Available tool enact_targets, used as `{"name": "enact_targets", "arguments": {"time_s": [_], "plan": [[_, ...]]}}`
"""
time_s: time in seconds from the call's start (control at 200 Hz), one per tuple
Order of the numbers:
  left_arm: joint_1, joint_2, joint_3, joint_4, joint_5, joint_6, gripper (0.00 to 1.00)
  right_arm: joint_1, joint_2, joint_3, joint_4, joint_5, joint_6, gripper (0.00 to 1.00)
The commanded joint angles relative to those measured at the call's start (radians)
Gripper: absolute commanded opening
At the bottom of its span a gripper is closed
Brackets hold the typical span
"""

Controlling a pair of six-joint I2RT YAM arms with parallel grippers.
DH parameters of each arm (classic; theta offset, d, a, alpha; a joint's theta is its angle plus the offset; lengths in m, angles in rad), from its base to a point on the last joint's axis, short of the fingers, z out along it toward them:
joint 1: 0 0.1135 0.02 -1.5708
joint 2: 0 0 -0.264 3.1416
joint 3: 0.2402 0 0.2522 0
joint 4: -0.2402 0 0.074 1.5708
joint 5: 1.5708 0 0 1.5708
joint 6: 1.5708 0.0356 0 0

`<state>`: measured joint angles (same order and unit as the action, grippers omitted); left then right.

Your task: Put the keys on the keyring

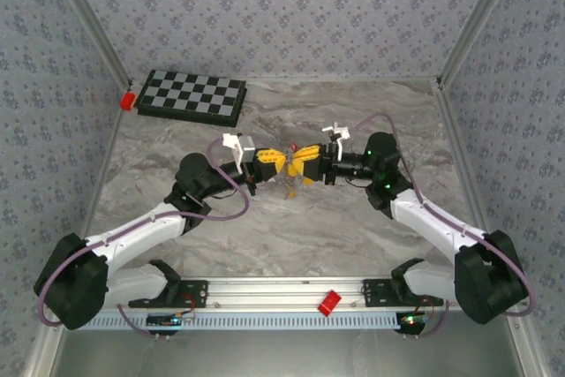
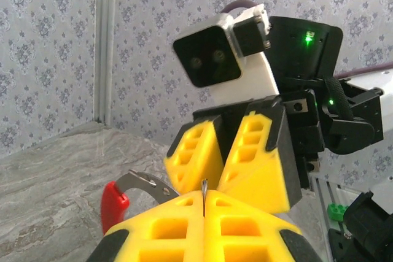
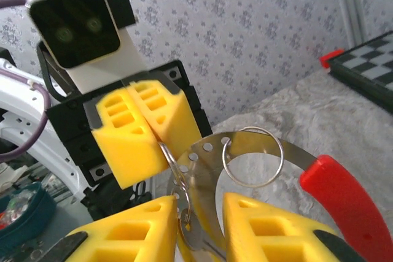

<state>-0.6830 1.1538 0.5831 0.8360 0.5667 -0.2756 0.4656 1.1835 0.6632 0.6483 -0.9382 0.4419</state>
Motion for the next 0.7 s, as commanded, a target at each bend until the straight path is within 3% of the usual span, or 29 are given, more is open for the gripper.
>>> {"name": "enact_targets", "arguments": {"time_s": [0.0,0.505,0.695], "plan": [[-0.006,-0.006,0.001,0.103,-0.018,-0.034,0.0,-0.006,-0.057,-0.028,0.05,0.055,-0.024,0.33],[-0.007,0.046,0.016,0.181,-0.004,-0.107,0.0,0.036,-0.012,0.023,0.083,0.044,-0.066,0.33],[-0.01,0.055,0.018,0.185,0.002,-0.108,0.0,0.04,0.004,0.033,0.1,0.038,-0.058,0.27]]}}
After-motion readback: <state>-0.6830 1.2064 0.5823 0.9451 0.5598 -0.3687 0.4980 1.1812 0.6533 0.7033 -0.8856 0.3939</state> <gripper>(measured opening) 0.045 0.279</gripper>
